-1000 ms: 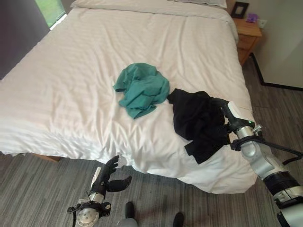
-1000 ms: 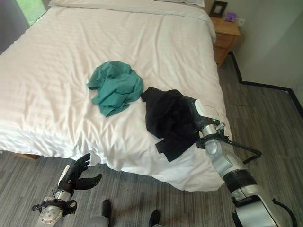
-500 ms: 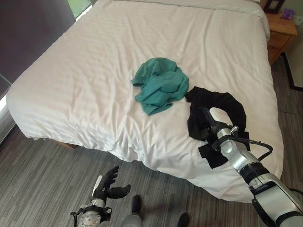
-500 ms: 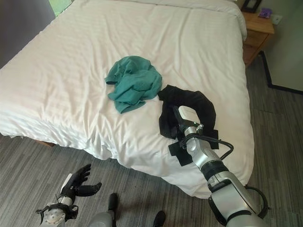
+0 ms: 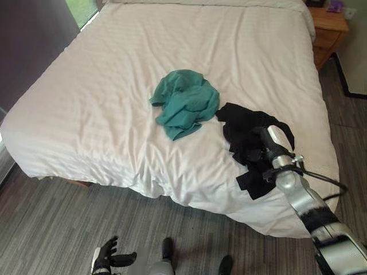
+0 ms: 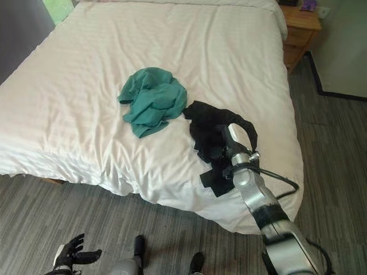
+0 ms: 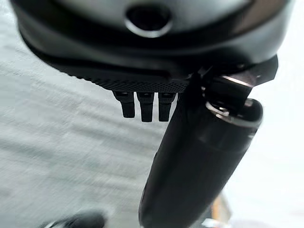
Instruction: Pick up bed clothes into laundry basket.
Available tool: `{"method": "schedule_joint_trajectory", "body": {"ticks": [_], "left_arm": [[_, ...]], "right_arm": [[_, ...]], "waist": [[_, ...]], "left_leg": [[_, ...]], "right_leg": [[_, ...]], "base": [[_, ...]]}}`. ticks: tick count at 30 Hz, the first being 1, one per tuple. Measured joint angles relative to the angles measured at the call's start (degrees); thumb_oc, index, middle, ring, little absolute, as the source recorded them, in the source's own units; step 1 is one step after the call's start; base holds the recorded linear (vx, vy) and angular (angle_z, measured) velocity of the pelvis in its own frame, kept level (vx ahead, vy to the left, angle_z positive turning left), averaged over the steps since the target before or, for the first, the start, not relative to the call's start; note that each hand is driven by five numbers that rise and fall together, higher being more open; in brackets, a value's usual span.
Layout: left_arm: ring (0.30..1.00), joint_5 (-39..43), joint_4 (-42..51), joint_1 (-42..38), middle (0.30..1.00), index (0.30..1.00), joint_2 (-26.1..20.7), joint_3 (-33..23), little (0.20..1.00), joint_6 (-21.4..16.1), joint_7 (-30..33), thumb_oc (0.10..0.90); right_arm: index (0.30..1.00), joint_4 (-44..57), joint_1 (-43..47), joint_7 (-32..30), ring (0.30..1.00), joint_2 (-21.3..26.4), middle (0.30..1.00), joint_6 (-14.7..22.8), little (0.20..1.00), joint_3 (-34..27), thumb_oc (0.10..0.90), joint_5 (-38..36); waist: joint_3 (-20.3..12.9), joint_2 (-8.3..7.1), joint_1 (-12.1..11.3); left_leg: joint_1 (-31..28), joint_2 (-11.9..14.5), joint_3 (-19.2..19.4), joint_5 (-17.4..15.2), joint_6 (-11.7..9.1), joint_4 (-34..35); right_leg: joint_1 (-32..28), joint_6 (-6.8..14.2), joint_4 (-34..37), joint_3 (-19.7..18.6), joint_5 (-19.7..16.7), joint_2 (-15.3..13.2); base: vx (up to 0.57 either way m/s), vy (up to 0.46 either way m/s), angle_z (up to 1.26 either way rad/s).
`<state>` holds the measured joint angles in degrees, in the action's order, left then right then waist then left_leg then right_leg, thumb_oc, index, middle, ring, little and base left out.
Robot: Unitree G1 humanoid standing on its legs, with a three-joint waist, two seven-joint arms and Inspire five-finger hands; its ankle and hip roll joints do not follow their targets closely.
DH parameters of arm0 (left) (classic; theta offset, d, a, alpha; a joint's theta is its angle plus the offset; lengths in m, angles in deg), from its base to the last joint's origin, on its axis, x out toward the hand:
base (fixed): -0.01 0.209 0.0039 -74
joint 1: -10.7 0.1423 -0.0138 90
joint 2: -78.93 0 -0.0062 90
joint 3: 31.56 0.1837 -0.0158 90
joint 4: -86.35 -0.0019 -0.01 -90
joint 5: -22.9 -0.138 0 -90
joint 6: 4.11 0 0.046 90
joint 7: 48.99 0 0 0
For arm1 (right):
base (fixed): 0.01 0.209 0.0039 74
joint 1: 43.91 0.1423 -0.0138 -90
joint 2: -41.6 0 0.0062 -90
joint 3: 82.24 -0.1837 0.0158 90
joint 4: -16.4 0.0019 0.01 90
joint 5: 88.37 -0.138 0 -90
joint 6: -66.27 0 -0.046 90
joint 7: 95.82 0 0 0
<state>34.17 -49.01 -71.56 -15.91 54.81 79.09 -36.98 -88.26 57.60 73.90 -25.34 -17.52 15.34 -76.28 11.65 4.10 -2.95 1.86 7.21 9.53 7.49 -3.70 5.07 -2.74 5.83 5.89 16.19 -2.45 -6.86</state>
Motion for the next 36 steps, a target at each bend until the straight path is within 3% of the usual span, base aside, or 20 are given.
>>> {"method": "schedule_joint_trajectory", "body": {"ticks": [4,5,6,7,11,14,17,18,20,21,24,26,30,32,36], "left_arm": [[0.9,-0.2,15.2,0.3,0.9,0.9,-7.7,-7.8,0.9,1.2,3.9,0.8],[0.9,-0.5,17.4,0.4,0.9,0.9,-9.4,-9.3,0.9,0.3,4.9,0.8],[0.9,-1.0,19.0,-2.0,0.9,0.9,-11.5,-11.7,0.9,-0.4,6.7,0.8],[0.9,-1.7,21.1,-3.7,0.9,0.9,-13.7,-13.1,0.9,-0.2,7.0,0.8],[0.9,-3.0,18.9,-12.9,0.9,0.9,-16.5,-13.6,0.9,-0.4,10.5,0.8],[0.9,-5.9,18.8,-15.8,0.9,0.9,-18.1,-12.6,0.9,-0.5,11.6,0.8],[0.9,-10.5,15.4,-21.2,0.9,0.9,-22.0,-7.8,0.9,0.6,13.9,0.8],[0.9,-11.8,13.2,-23.8,0.9,0.9,-23.7,-5.1,0.9,1.4,14.1,0.8],[0.9,-16.0,8.4,-28.4,0.9,0.9,-25.5,-0.2,0.9,2.8,14.4,0.8],[0.9,-17.1,5.8,-30.5,0.9,0.9,-25.9,2.5,0.9,3.4,14.5,0.8],[0.9,-20.1,-0.9,-36.5,0.9,0.9,-27.5,8.4,0.9,5.6,14.7,0.8],[0.9,-20.3,-5.4,-40.5,0.9,0.9,-27.5,11.8,0.9,6.0,14.0,0.8],[0.9,-16.2,-11.4,-43.2,0.9,0.9,-25.2,12.8,0.9,5.6,11.9,0.8],[0.9,-10.8,-15.2,-44.5,0.9,0.9,-23.1,13.2,0.9,5.9,8.3,0.8],[0.9,-10.2,-19.1,-44.6,0.9,0.9,-17.6,15.7,0.9,5.8,4.8,0.8]], "right_arm": [[0.3,4.7,-16.5,0.8,0.3,-1.8,0.3,3.0,0.3,-16.6,0.4,-0.4],[0.3,4.2,-18.4,0.6,0.3,-1.7,0.3,1.7,0.3,-19.0,0.4,-1.0],[0.3,1.4,-20.9,0.2,0.3,-1.7,0.3,0.8,0.3,-22.0,0.4,-2.1],[0.3,-1.2,-22.0,-0.6,0.3,-5.4,0.3,0.8,0.3,-26.8,0.4,-3.2],[0.3,-16.2,-23.3,-3.6,0.3,-4.2,0.3,-3.1,0.3,-30.7,0.4,-8.6],[0.3,-25.8,-24.4,-5.1,0.3,-3.9,0.3,-5.0,0.3,-29.0,0.4,-9.1],[0.3,-36.8,-24.0,-4.2,0.3,-4.6,0.3,-5.7,0.3,-21.8,0.4,-9.2],[0.3,-39.4,-23.4,-3.7,0.3,-5.4,0.3,-5.8,0.3,-20.2,0.4,-9.2],[0.3,-43.5,-24.2,-2.7,0.3,-7.2,0.3,-5.0,0.3,-18.0,0.4,-9.8],[0.3,-45.4,-24.5,-2.2,0.3,-7.6,0.3,-4.9,0.3,-16.9,0.4,-10.3],[0.3,-49.0,-24.9,-0.7,0.3,-13.2,0.3,-4.2,0.3,-12.9,0.4,-11.5],[0.3,-52.4,-24.8,1.2,0.3,-16.7,0.3,-4.3,0.3,-10.0,0.4,-12.2],[0.3,-54.5,-23.4,2.8,0.3,-19.4,0.3,-4.6,0.3,-9.2,0.4,-13.6],[0.3,-56.0,-20.5,3.9,0.3,-18.5,0.3,-5.2,0.3,-9.3,0.4,-14.4],[0.3,-55.8,-16.8,4.8,0.3,-15.3,0.3,-5.0,0.3,-9.3,0.4,-15.7]], "waist": [[0.2,0.81,2.5],[0.2,0.77,3.4],[0.2,1.19,6.2],[0.3,0.25,7.0],[0.5,-1.99,8.7],[0.2,-1.35,10.1],[0.2,-1.38,9.8],[0.2,-1.31,9.8],[-1.0,1.26,10.3],[-1.7,2.09,10.7],[-2.2,-2.18,11.9],[-2.2,-3.89,12.1],[-2.2,-4.59,12.3],[-2.2,-4.48,12.6],[-2.4,-4.58,13.2]], "left_leg": [[-2.3,0.5,3.3,-0.9,-0.4,0.0],[-2.7,0.5,3.8,-0.9,-0.4,0.0],[-2.6,1.0,3.7,-1.0,-2.2,-1.6],[-1.5,0.6,4.0,-0.6,-2.8,-4.5],[-0.4,-0.3,2.7,1.9,-6.4,-12.4],[-1.3,-0.4,2.3,-0.6,-5.1,-9.0],[-0.3,-0.5,-3.8,-0.6,-4.9,0.0],[0.3,0.3,-3.8,-0.5,-5.0,0.3],[1.1,2.4,-3.5,-1.1,-4.4,0.2],[1.1,2.9,-3.7,0.5,-3.3,0.3],[-0.7,-1.3,-1.9,-0.7,-1.8,0.3],[-1.0,-3.1,-1.3,-0.4,-1.1,0.0],[-1.5,-4.0,-0.6,-0.9,-0.5,0.0],[-1.5,-4.1,-0.4,-0.9,-0.4,0.1],[-0.3,-4.0,0.2,-1.5,-0.3,0.3]], "right_leg": [[-0.7,0.3,0.0,-3.1,0.7,0.3],[-0.5,0.2,-0.1,-3.8,0.6,0.4],[0.1,-0.1,-1.0,-4.0,0.9,0.8],[-0.3,-0.6,-0.6,-4.6,1.6,-0.3],[-1.5,-1.9,-0.7,-9.5,0.7,-2.8],[-1.1,-2.5,-0.7,-13.3,1.0,-1.8],[-0.1,-2.7,-0.5,-17.7,0.9,-0.1],[-0.1,-2.8,-0.6,-18.0,0.8,0.5],[-0.7,-1.6,-0.2,-18.7,1.6,2.5],[-0.9,-1.0,-0.2,-19.2,2.1,2.9],[-1.9,1.5,-0.2,-19.0,2.4,-1.6],[-2.1,2.1,-0.6,-17.8,2.2,-3.4],[-2.3,2.8,-0.6,-17.1,1.7,-4.3],[-2.0,2.8,-0.6,-16.6,1.7,-4.4],[-0.4,3.2,-0.6,-16.6,2.0,-4.4]], "base": [[-0.01,-0.05,-0.4],[0.01,-0.074,-0.45],[0.01,-0.104,-0.28],[0.04,-0.081,-0.45],[0.12,0.015,-0.59],[0.2,0.122,-0.7],[0.22,0.123,-0.71],[0.13,0.085,-0.54],[0.24,0.174,-0.5],[0.16,0.115,-0.47],[0.16,0.114,-0.19],[0.08,0.084,0.03],[0.07,0.089,-0.06],[0.02,0.047,-0.04],[-0.02,0.055,-0.1]]}}
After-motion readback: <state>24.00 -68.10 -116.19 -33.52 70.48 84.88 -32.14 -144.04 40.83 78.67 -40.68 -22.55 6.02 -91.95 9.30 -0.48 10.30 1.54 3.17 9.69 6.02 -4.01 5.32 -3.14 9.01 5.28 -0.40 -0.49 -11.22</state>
